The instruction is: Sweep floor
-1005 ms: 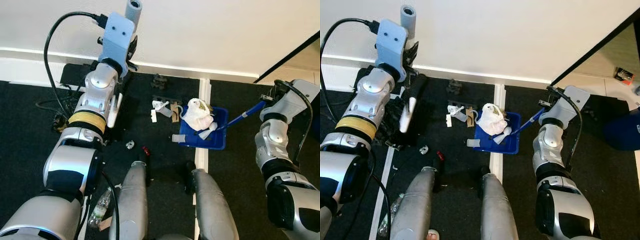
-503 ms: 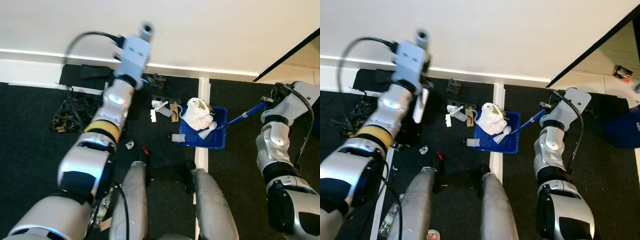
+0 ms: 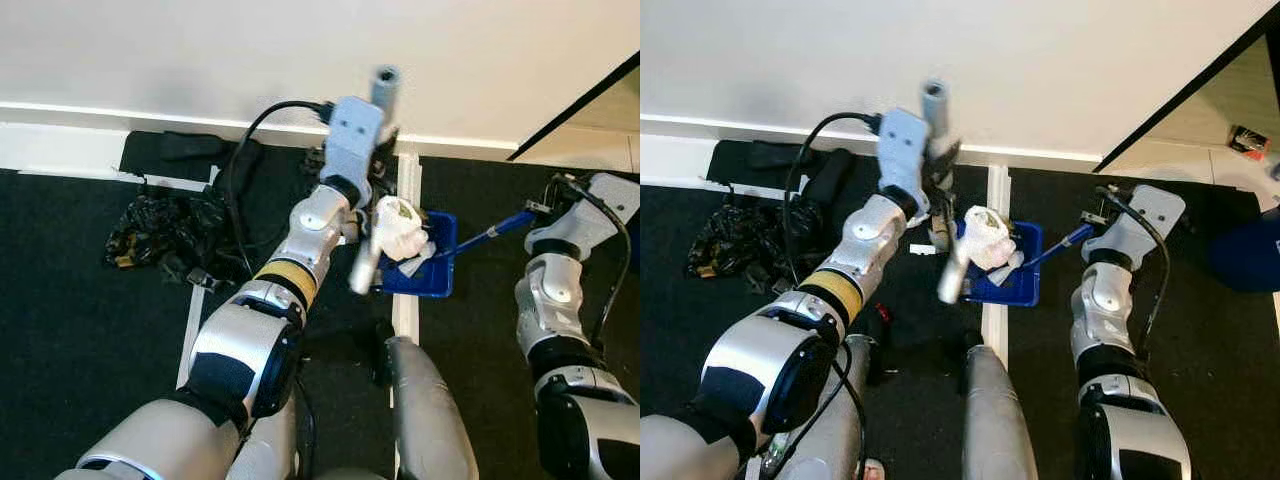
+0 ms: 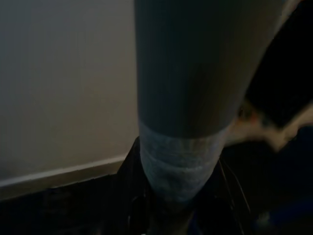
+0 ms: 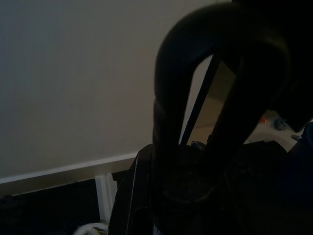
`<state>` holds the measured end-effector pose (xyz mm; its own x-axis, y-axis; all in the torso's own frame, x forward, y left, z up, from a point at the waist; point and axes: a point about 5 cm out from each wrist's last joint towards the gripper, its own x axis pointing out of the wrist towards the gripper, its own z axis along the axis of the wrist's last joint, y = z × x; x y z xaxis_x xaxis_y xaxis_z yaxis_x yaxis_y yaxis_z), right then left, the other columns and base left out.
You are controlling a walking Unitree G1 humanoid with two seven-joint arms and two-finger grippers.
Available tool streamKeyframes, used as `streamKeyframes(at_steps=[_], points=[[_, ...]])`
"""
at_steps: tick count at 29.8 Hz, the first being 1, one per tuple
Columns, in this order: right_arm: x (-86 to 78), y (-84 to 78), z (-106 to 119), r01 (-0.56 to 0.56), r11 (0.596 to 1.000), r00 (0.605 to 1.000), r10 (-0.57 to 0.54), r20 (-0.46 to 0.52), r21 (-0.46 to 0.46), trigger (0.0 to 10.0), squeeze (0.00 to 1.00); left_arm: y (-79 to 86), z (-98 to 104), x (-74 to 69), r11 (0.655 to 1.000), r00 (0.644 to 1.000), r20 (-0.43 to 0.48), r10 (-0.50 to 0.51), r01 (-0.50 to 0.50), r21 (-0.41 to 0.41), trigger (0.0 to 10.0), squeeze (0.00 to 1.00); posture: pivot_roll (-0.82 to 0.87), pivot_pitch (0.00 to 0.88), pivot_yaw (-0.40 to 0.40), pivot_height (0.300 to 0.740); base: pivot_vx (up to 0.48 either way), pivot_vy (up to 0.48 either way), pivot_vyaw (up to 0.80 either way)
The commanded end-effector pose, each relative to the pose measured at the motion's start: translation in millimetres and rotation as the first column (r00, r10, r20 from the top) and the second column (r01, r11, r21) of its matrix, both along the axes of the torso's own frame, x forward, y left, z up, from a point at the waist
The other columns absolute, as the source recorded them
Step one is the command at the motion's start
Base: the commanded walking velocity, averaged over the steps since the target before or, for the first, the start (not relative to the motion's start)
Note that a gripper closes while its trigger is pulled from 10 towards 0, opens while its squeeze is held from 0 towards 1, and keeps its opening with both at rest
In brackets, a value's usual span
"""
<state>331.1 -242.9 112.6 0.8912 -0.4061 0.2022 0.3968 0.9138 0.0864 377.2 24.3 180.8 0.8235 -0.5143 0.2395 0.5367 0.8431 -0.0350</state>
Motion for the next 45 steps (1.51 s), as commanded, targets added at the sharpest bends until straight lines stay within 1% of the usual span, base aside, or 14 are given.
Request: streamKeyframes(at_steps=[1,5,13,18,19,20,22,23,26,29,33,37,41,45], points=[[-15.1,-5.4,-33,0.008,1.000,0.988,-0.010,-0.157,-0.013,10.0,0.00,-67.0,17,-23.1,0.979,0.985,0.014,-0.171,0.172,-0.111,10.0,0.00,-0.04,0.453,-0.021,0.740,0.000,0.000,0.00],[-15.5,-4.2,-33,0.007,1.000,0.987,-0.009,-0.159,-0.009,10.0,0.00,-102.4,63,-37.1,0.906,0.950,0.112,-0.291,0.311,-0.286,10.0,0.00,-0.03,0.440,-0.022,0.740,0.000,0.000,0.00],[-13.0,-2.2,-32,0.004,1.000,0.987,-0.004,-0.159,-0.001,10.0,0.00,-96.2,80,-32.0,0.910,0.920,0.188,-0.344,0.376,-0.177,10.0,0.00,-0.01,0.435,-0.017,0.740,0.000,0.000,0.00],[-12.6,3.9,-37,-0.007,1.000,0.984,0.011,-0.176,0.024,10.0,0.00,-35.7,62,-5.0,0.947,0.940,0.126,-0.316,0.320,-0.013,10.0,0.00,0.04,0.405,-0.014,0.740,0.000,0.000,0.00],[-12.6,3.9,-37,-0.007,1.000,0.984,0.011,-0.176,0.024,10.0,0.00,-35.7,62,-5.0,0.947,0.940,0.126,-0.316,0.320,-0.013,10.0,0.00,0.04,0.405,-0.014,0.740,0.000,0.000,0.00],[-12.9,6.0,-39,-0.009,0.999,0.983,0.016,-0.183,0.035,10.0,0.00,-15.7,49,-1.6,0.953,0.950,0.082,-0.301,0.299,0.040,10.0,0.00,0.05,0.390,-0.016,0.740,0.000,0.000,0.00],[-13.4,9.8,-44,-0.013,0.998,0.980,0.024,-0.199,0.055,10.0,0.00,17.5,25,-0.8,0.957,0.964,0.002,-0.264,0.262,0.127,10.0,0.00,0.06,0.365,-0.018,0.740,0.000,0.000,0.00],[-13.4,9.8,-44,-0.013,0.998,0.980,0.024,-0.199,0.055,10.0,0.00,17.5,25,-0.8,0.957,0.964,0.002,-0.264,0.262,0.127,10.0,0.00,0.06,0.365,-0.018,0.740,0.000,0.000,0.00],[-12.4,14.5,-47,-0.015,0.996,0.977,0.032,-0.212,0.082,10.0,0.00,65.7,6,-11.4,0.970,0.981,-0.075,-0.176,0.186,0.159,10.0,0.00,0.08,0.319,-0.031,0.740,0.000,0.000,0.00],[-12.3,15.3,-48,-0.013,0.996,0.976,0.033,-0.217,0.093,10.0,0.00,76.9,4,-16.2,0.973,0.984,-0.078,-0.157,0.168,0.156,10.0,0.00,0.09,0.298,-0.036,0.740,0.000,0.000,0.00],[-12.0,17.4,-53,-0.006,0.993,0.969,0.035,-0.245,0.119,10.0,0.00,120.0,-3,-25.7,0.985,0.993,-0.116,-0.018,0.037,0.166,10.0,0.00,0.12,0.221,-0.058,0.740,0.000,0.000,0.00],[-11.4,19.1,-54,-0.004,0.992,0.967,0.037,-0.253,0.130,10.0,0.00,145.8,-11,-27.3,0.976,0.987,-0.118,0.113,-0.088,0.200,10.0,0.00,0.13,0.183,-0.068,0.740,0.000,0.000,0.00],[-9.6,19.6,-53,-0.003,0.990,0.967,0.039,-0.253,0.141,10.0,0.00,156.5,-11,-28.4,0.964,0.976,-0.092,0.199,-0.177,0.200,10.0,0.00,0.13,0.142,-0.069,0.740,0.000,0.000,0.00],[-9.8,14.0,-53,0.033,0.983,0.969,0.013,-0.245,0.180,10.0,0.00,158.4,-14,-33.5,0.936,0.960,-0.093,0.265,-0.232,0.265,10.0,0.00,0.12,0.078,-0.055,0.740,0.000,0.000,0.00]])
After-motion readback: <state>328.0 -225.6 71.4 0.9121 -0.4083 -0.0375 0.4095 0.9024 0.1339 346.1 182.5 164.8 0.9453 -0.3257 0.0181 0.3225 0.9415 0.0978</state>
